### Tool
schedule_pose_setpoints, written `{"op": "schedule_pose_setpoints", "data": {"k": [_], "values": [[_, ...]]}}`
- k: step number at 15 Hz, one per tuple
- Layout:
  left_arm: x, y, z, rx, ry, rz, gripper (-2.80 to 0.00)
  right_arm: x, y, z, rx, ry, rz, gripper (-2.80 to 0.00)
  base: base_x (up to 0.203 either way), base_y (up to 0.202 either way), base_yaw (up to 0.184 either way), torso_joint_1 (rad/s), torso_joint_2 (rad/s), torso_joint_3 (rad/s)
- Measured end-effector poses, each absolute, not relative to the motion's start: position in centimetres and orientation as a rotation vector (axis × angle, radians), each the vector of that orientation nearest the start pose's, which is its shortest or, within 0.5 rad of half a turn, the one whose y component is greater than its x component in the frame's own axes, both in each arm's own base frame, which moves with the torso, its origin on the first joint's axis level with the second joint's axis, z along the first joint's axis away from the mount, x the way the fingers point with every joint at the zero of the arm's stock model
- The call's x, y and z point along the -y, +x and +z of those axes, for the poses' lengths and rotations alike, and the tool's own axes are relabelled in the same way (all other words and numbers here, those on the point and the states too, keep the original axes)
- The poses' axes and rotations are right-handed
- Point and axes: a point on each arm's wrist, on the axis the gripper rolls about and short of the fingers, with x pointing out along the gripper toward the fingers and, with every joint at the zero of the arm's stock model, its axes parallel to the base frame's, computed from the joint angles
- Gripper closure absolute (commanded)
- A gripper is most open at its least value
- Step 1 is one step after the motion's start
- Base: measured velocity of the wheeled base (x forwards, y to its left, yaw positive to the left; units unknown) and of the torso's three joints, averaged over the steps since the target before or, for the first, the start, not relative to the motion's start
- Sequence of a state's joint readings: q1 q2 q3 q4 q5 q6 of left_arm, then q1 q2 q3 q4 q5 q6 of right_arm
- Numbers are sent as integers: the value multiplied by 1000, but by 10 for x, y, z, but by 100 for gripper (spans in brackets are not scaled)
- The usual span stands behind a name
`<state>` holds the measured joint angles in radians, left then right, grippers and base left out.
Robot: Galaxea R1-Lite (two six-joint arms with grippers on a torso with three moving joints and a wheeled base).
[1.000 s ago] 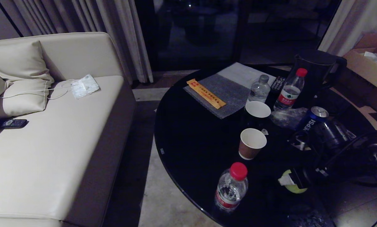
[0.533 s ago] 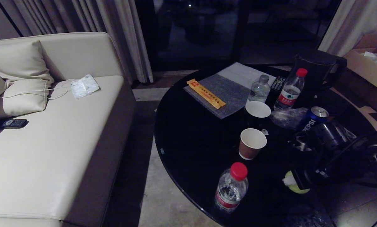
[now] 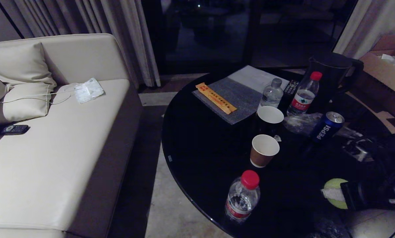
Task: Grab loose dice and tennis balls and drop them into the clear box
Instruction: Put the ball in the box
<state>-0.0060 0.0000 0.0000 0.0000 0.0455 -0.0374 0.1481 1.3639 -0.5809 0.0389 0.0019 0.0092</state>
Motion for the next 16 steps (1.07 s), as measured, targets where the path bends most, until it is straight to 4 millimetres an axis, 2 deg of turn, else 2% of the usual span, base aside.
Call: {"op": "schedule_pose_setpoints", "data": {"k": [3, 6, 8, 12, 16], "values": [[-1, -23, 75, 1, -38, 39, 0, -16, 122, 151, -707, -4, 110, 0, 0, 0, 0, 0, 0, 0], [-1, -23, 75, 1, -37, 39, 0, -5, 70, 135, -614, 32, 54, 0, 0, 0, 0, 0, 0, 0], [-1, -23, 75, 1, -38, 39, 0, -2, 42, 120, -573, 43, 36, 0, 0, 0, 0, 0, 0, 0], [-1, -23, 75, 1, -38, 39, 0, 0, 3, 97, -461, 47, 33, 0, 0, 0, 0, 0, 0, 0], [-1, -23, 75, 1, -38, 40, 0, 0, -18, 83, -290, 34, 20, 0, 0, 0, 0, 0, 0, 0]]}}
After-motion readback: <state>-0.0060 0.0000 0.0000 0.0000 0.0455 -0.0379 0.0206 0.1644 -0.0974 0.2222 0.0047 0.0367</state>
